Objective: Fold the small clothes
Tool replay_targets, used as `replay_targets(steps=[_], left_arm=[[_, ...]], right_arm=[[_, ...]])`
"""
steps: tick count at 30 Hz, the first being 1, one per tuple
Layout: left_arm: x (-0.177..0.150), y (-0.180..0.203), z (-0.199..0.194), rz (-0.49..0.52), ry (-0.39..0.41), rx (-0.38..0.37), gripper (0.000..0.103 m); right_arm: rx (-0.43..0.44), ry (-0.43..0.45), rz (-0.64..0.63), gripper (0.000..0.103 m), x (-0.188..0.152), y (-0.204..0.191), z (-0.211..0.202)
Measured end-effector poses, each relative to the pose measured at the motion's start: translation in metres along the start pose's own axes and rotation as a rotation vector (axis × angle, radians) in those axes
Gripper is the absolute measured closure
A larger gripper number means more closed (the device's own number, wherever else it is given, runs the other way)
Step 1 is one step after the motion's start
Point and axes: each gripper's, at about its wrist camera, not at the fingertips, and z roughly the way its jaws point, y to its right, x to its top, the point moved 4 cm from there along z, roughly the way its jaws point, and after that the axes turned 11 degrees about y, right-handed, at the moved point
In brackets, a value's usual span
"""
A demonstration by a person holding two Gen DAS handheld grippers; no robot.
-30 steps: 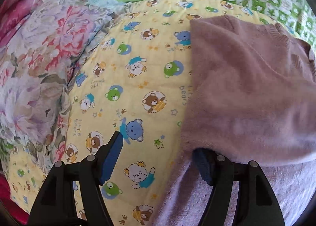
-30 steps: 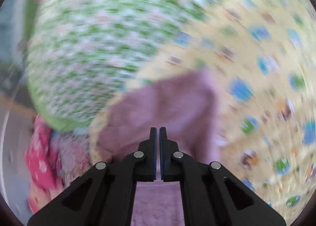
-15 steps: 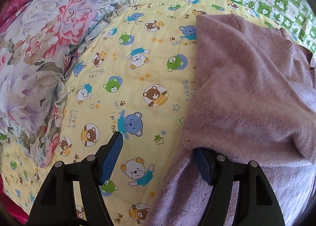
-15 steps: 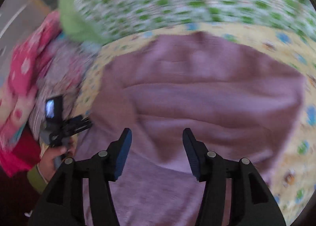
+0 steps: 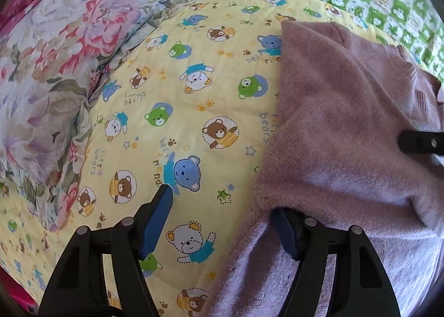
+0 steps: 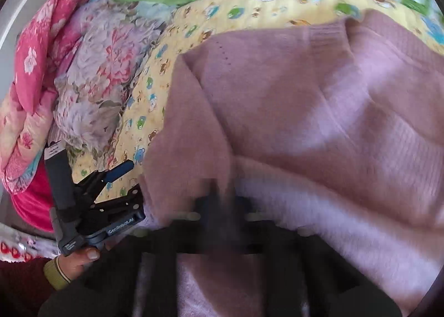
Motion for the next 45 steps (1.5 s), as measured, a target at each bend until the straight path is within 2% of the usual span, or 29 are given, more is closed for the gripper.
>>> replay_targets(steps=[3,7,10,11,13,14,15,17,18,20,21,25,28,30,33,36,37,38,42,45], left_arm=[[-0.002,-0.004,0.002,-0.039,0.001,-0.003,0.032],[-0.003,-0.007,0.003,-0.058,0.001,-0.006,0.032],[-0.005,-0.010,0.003,-0.072,0.000,-0.011,0.032],[-0.005,-0.010,0.003,-0.075,-0.001,-0.010,0.032],[-0.005,-0.010,0.004,-0.081,-0.005,-0.009,0.032],[-0.005,-0.010,0.004,-0.080,-0.007,-0.008,0.032],[-0.004,-0.010,0.004,-0.080,-0.009,-0.007,0.032],[-0.004,-0.010,0.003,-0.084,-0.013,-0.006,0.032],[-0.004,-0.010,0.004,-0.084,-0.014,-0.006,0.032],[-0.004,-0.009,0.003,-0.082,-0.014,-0.002,0.032],[-0.004,-0.009,0.003,-0.081,-0.012,0.002,0.032],[-0.004,-0.008,0.000,-0.093,-0.005,0.031,0.032],[-0.004,-0.007,-0.001,-0.096,-0.020,0.032,0.031],[-0.005,-0.008,-0.006,-0.080,-0.014,0.022,0.031],[-0.010,-0.014,-0.014,-0.062,-0.026,0.008,0.031],[-0.014,-0.022,-0.029,-0.042,-0.019,-0.016,0.031],[-0.014,-0.024,-0.034,-0.038,-0.016,-0.019,0.031],[-0.013,-0.026,-0.041,-0.034,-0.004,-0.025,0.032],[0.002,-0.029,-0.068,-0.034,0.061,-0.059,0.032],[0.026,-0.017,-0.075,-0.053,0.097,-0.123,0.032]], right_arm=[[0.003,0.087,0.016,0.099,0.024,0.004,-0.008],[-0.184,0.019,-0.044,0.094,0.047,0.008,0.006],[-0.092,0.070,-0.069,0.090,0.059,-0.012,0.011],[-0.069,0.074,-0.091,0.084,0.061,-0.023,0.018],[-0.033,0.067,-0.111,0.065,0.063,-0.040,0.031],[-0.022,0.064,-0.117,0.049,0.064,-0.047,0.039],[-0.029,0.064,-0.129,0.044,0.066,-0.051,0.048],[-0.024,0.067,-0.149,0.044,0.068,-0.058,0.063],[-0.018,0.062,-0.158,0.057,0.069,-0.061,0.067],[-0.016,0.027,-0.174,0.098,0.073,-0.063,0.083],[-0.016,0.008,-0.168,0.098,0.076,-0.063,0.090],[-0.041,0.096,-0.124,0.098,0.103,-0.057,0.095],[-0.062,0.129,-0.094,0.098,0.108,-0.051,0.092],[-0.080,0.122,-0.056,0.097,0.106,-0.046,0.077],[-0.056,0.207,-0.026,0.092,0.093,-0.041,0.023],[-0.086,0.297,-0.016,0.072,0.057,-0.025,-0.052],[-0.107,0.329,-0.010,0.062,0.041,-0.017,-0.076],[-0.134,0.355,0.000,0.059,0.027,-0.009,-0.096],[-0.317,0.406,0.121,0.058,-0.054,0.047,-0.182],[-0.420,0.408,0.285,0.058,-0.109,0.089,-0.219]])
